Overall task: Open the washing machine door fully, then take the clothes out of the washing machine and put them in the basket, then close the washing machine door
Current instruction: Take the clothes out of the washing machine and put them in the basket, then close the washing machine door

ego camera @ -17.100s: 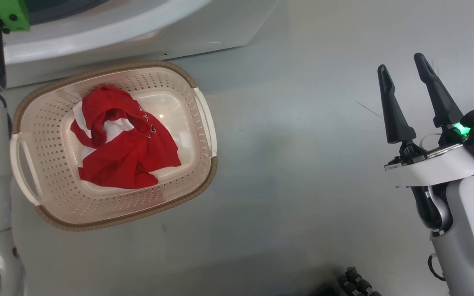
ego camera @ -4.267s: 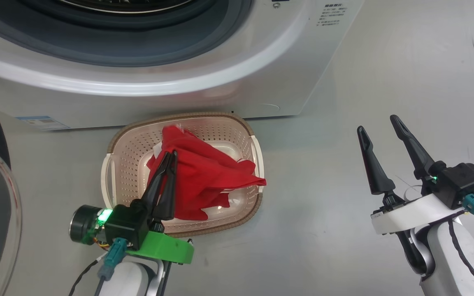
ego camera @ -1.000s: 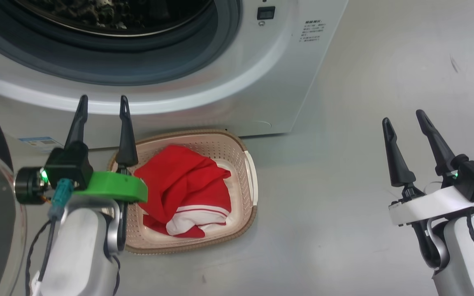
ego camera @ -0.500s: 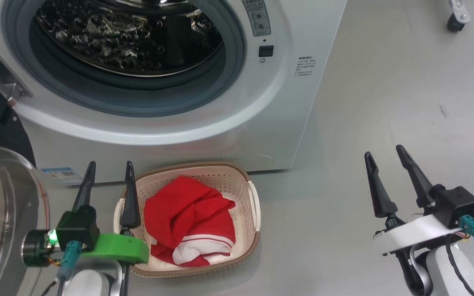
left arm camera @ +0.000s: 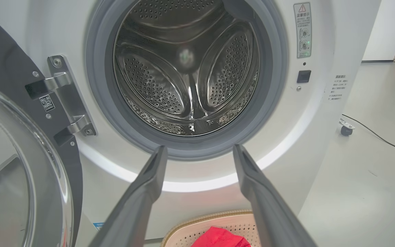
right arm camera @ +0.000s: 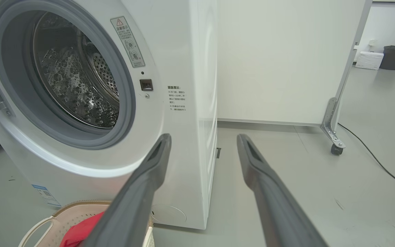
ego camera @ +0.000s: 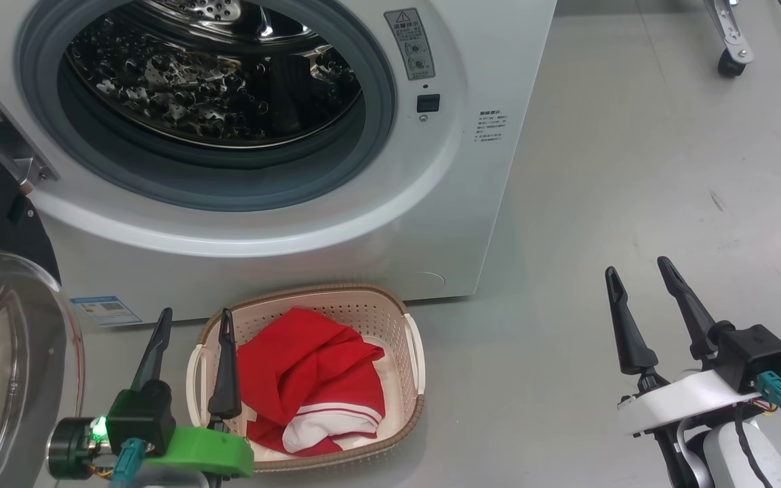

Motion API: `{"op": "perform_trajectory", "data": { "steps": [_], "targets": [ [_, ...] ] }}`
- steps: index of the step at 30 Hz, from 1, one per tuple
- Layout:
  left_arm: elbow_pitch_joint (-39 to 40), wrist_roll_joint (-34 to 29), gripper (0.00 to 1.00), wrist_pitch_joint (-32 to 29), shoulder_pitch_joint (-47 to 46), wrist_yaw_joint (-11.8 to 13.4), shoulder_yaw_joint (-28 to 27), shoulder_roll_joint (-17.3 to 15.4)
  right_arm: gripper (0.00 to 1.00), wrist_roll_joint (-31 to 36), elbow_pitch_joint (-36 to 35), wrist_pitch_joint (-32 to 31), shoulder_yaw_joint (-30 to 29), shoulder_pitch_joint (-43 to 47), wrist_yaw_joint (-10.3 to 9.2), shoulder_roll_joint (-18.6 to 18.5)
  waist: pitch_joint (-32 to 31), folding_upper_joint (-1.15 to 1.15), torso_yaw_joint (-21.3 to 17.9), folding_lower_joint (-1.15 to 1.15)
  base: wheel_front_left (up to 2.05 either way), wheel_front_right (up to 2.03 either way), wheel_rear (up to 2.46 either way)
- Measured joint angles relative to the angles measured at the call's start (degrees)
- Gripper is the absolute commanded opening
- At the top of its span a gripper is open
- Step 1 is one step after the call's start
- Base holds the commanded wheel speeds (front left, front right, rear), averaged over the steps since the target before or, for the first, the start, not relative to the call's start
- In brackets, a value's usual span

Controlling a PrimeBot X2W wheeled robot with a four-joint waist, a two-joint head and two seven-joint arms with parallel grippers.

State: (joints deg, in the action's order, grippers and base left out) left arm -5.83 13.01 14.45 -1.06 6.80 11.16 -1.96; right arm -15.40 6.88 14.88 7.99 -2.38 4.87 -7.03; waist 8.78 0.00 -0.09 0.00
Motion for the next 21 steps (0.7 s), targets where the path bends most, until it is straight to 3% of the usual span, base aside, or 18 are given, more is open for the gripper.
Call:
{"op": "perform_trajectory", "data": {
  "steps": [21],
  "targets": [
    [2.5, -1.5, 1.0, 0.0, 2.8, 0.0, 0.0, -0.2, 1.0, 0.5, -0.6, 0.0, -0.4, 0.8, -0.08, 0.4, -0.6, 0.0, 0.1, 0.0, 0.0, 0.0, 0.0]
  ]
}}
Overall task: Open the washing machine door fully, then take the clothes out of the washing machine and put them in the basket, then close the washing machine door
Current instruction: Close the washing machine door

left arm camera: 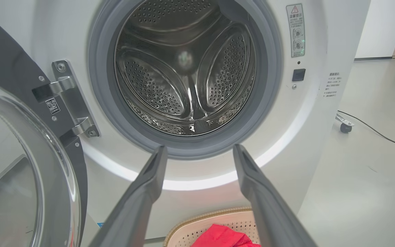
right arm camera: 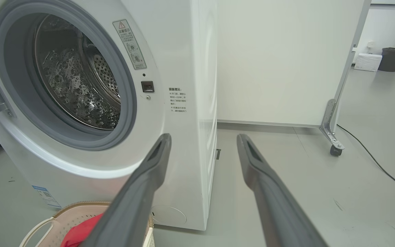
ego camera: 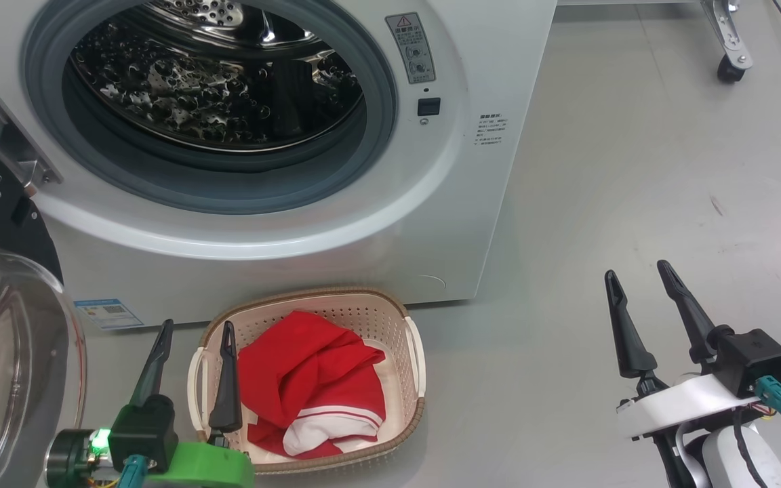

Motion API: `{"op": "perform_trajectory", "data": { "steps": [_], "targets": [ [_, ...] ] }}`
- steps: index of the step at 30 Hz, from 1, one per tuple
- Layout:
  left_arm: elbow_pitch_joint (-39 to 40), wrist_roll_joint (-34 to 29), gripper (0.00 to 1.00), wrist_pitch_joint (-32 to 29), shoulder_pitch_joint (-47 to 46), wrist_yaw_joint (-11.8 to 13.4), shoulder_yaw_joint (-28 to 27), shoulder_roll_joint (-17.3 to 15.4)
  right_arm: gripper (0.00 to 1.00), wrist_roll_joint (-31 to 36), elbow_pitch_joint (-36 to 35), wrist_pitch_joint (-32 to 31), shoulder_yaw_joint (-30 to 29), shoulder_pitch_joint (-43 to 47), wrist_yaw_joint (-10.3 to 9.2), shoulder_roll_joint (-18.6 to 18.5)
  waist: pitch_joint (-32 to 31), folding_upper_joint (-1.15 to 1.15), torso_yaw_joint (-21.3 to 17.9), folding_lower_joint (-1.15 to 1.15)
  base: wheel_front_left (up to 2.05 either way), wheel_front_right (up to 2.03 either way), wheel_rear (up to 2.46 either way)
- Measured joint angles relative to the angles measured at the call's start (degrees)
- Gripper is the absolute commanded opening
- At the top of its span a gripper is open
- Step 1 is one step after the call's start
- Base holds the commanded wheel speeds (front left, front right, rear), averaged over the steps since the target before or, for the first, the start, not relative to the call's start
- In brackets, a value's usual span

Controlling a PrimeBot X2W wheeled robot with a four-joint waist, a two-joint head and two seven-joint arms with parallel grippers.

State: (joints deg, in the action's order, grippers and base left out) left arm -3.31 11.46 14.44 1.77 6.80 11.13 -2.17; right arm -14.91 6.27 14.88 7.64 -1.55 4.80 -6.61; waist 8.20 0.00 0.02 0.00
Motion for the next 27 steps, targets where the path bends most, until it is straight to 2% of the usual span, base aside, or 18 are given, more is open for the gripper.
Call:
{"op": "perform_trajectory", "data": {
  "steps": [14, 27],
  "targets": [
    [1.1, -0.9, 1.0, -0.1, 0.0, 0.0, 0.0, 0.0, 1.0, 0.0, 0.0, 0.0, -0.1, 0.4, 0.0, 0.3, -0.3, 0.0, -0.2, 0.0, -0.12, 0.23, -0.11],
    [1.7, -0.9, 1.0, -0.3, 0.1, 0.0, 0.1, -0.1, 1.0, 0.5, 0.0, 0.0, -0.1, 0.7, -0.01, 0.6, -1.0, 0.0, -0.2, 0.0, -0.47, 0.92, -0.45]
  ]
}}
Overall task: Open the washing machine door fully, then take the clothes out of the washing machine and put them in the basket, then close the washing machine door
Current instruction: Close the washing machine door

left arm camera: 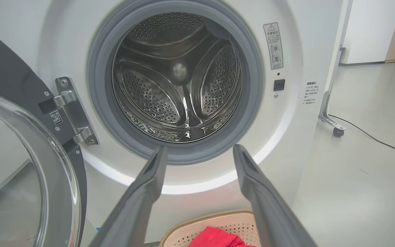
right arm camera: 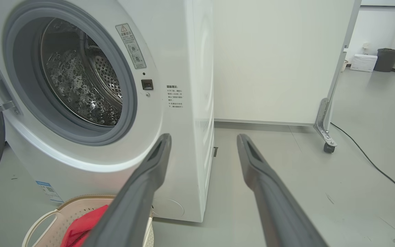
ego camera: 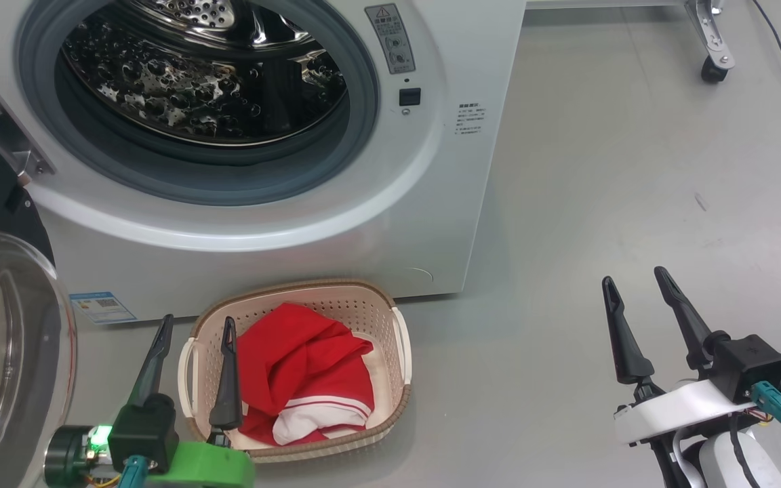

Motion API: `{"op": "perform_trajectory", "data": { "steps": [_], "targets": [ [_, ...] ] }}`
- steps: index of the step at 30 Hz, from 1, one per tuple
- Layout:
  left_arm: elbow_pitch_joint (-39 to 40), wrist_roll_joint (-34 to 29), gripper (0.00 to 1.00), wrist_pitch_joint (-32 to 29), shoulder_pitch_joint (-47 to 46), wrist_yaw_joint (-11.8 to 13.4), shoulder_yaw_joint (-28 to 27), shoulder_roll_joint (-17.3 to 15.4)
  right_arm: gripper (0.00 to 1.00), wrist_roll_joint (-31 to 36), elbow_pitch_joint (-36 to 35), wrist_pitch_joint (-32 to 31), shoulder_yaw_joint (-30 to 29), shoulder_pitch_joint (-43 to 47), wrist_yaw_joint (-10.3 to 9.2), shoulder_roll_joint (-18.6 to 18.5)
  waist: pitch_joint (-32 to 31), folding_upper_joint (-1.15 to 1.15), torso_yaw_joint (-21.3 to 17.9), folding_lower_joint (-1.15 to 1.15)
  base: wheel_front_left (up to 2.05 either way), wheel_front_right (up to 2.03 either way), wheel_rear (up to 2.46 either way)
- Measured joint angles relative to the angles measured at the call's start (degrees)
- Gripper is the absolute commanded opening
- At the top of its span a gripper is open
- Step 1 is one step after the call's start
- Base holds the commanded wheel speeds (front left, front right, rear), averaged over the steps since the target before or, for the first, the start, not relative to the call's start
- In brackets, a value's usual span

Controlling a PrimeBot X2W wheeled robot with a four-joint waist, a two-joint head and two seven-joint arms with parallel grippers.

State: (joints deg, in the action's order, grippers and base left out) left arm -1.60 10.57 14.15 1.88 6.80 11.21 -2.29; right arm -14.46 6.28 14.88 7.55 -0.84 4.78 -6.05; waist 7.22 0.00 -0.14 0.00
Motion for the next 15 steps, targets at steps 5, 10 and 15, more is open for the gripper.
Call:
{"op": "perform_trajectory", "data": {
  "steps": [5, 10, 15],
  "targets": [
    [0.2, 0.0, 1.0, -0.1, 0.6, 0.0, 0.1, -0.1, 1.0, 0.0, 0.1, 0.0, 0.0, 0.2, 0.0, 0.2, -0.5, 0.0, 0.0, 0.0, -0.77, 1.34, -0.57],
    [0.6, 0.0, 1.0, -0.5, 0.8, 0.0, 0.3, -0.1, 1.0, 0.0, 0.3, 0.0, 0.0, 0.2, 0.0, 0.2, -0.8, 0.0, -0.1, 0.0, -0.78, 1.13, -0.35],
    [1.0, 0.0, 1.0, -0.5, 0.8, 0.0, 0.2, -0.1, 1.0, 0.0, 0.3, 0.0, 0.0, 0.3, -0.4, 0.3, -1.0, 0.0, -0.1, 0.0, -0.69, 0.78, -0.1]
  ]
}}
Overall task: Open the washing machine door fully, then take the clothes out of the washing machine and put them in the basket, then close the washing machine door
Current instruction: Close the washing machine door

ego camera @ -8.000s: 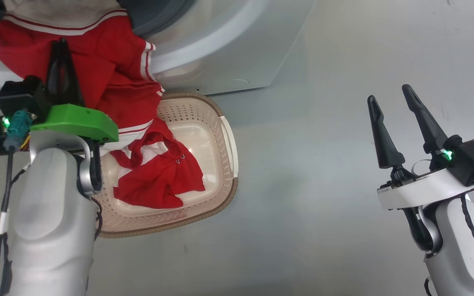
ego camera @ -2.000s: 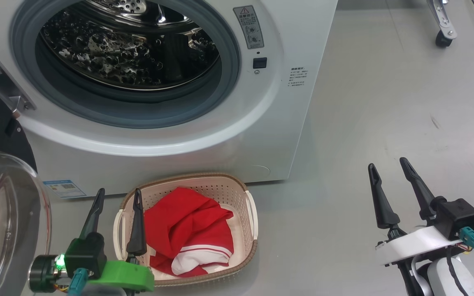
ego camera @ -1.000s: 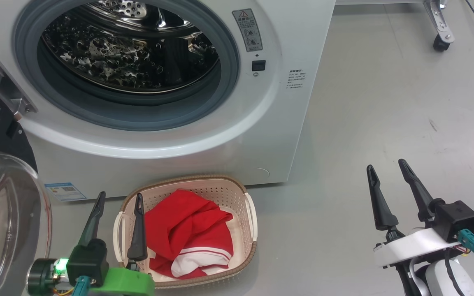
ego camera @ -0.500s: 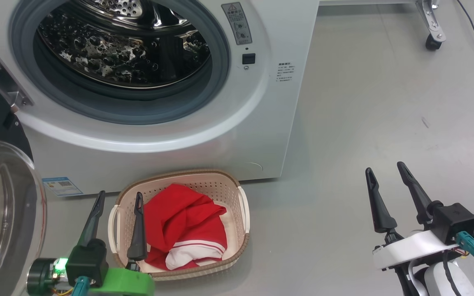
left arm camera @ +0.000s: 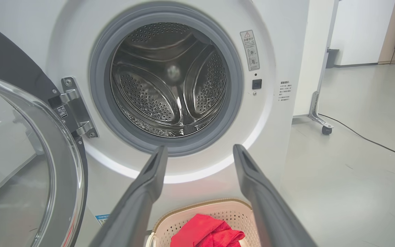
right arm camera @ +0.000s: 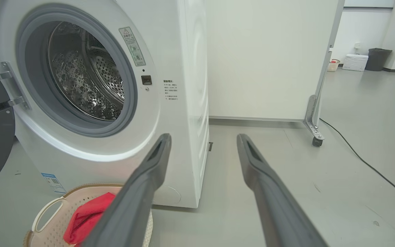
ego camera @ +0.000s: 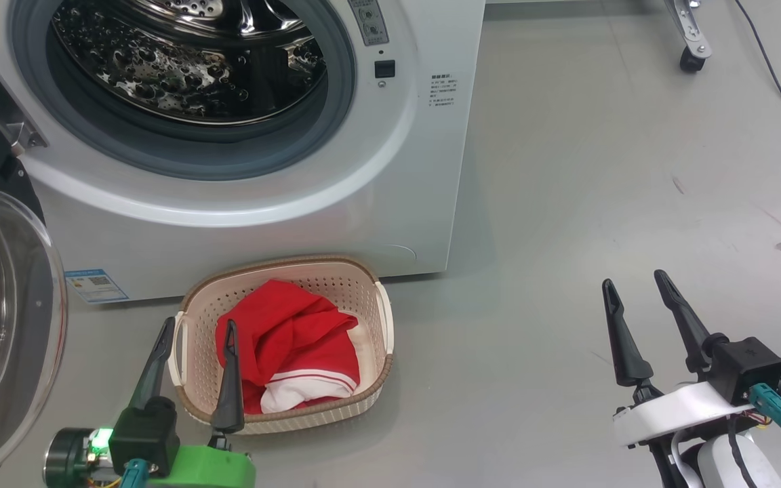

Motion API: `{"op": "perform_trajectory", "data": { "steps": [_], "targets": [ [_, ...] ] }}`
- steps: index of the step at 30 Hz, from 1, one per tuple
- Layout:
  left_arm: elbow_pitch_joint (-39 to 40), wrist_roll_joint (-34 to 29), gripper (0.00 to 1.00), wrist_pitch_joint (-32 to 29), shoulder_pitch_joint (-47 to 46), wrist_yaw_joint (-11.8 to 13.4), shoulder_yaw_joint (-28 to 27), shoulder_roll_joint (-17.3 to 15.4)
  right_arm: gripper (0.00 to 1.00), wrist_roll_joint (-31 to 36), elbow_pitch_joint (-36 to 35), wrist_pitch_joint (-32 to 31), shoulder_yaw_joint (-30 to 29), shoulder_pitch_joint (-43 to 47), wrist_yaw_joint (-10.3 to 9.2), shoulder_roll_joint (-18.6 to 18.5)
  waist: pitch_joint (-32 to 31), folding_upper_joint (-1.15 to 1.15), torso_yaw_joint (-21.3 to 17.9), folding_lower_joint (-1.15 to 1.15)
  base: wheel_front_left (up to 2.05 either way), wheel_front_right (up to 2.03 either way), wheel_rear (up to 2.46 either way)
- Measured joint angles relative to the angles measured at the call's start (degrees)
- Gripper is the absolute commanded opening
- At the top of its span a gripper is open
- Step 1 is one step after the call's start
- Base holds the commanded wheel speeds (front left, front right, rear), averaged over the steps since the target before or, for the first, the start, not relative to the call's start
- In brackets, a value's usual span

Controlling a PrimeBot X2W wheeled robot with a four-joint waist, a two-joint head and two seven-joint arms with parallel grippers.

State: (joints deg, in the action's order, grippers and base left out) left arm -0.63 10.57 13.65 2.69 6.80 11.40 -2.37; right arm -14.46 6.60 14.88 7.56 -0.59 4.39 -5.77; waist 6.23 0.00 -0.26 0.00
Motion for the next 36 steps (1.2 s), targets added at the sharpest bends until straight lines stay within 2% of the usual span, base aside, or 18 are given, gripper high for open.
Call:
{"op": "perform_trajectory", "data": {
  "steps": [28, 36],
  "targets": [
    [1.3, 0.0, 1.0, 0.0, 0.0, 0.0, 0.2, 0.0, 1.0, 0.4, 0.1, 0.0, -0.3, 0.0, -0.02, 0.2, -0.2, 0.0, 0.5, 0.0, -0.17, 0.17, 0.0],
    [1.6, 0.0, 1.0, -0.2, 0.0, 0.0, 1.8, -0.1, 1.0, 0.5, -0.2, 0.0, -1.7, 0.2, -0.52, -0.2, -0.2, 0.0, 1.9, 0.0, 0.0, 0.0, 0.0]
  ]
}}
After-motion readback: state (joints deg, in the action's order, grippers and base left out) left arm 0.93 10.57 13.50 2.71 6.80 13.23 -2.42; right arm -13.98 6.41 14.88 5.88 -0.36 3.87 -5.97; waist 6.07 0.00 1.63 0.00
